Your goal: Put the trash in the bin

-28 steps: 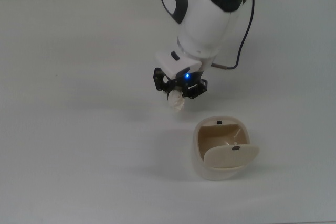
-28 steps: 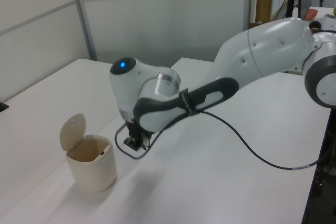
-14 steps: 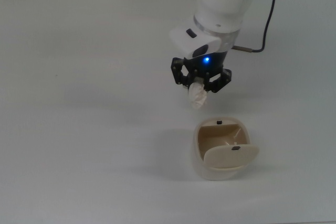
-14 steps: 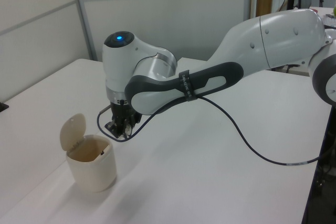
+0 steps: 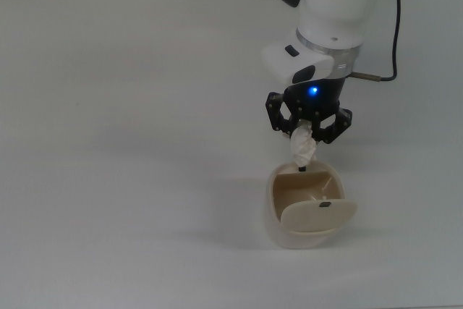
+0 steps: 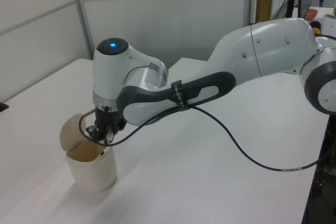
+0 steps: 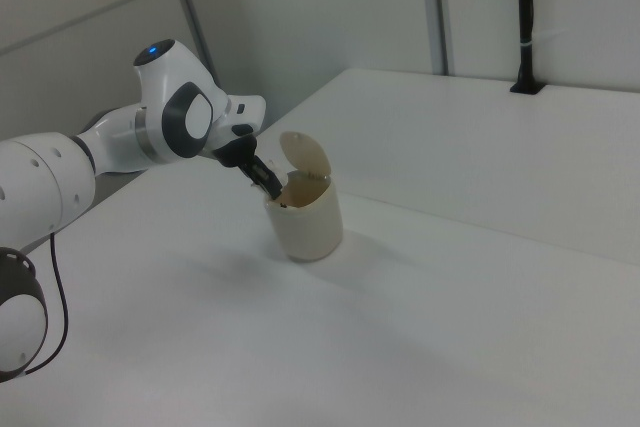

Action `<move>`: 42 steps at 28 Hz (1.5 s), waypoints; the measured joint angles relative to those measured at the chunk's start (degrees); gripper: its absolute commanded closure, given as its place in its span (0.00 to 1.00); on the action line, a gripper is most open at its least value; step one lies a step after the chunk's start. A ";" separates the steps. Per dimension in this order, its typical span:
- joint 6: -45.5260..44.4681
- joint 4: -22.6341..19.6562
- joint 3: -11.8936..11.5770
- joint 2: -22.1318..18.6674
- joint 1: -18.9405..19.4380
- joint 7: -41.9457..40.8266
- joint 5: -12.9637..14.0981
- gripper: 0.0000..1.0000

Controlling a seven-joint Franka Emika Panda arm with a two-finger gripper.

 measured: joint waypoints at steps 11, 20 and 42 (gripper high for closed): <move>3.43 2.16 -0.10 3.06 -0.01 8.54 -4.03 0.00; 4.23 3.10 -0.39 4.36 -0.02 13.84 -5.17 0.00; -4.80 3.41 -0.54 3.17 -0.57 5.82 -3.01 0.00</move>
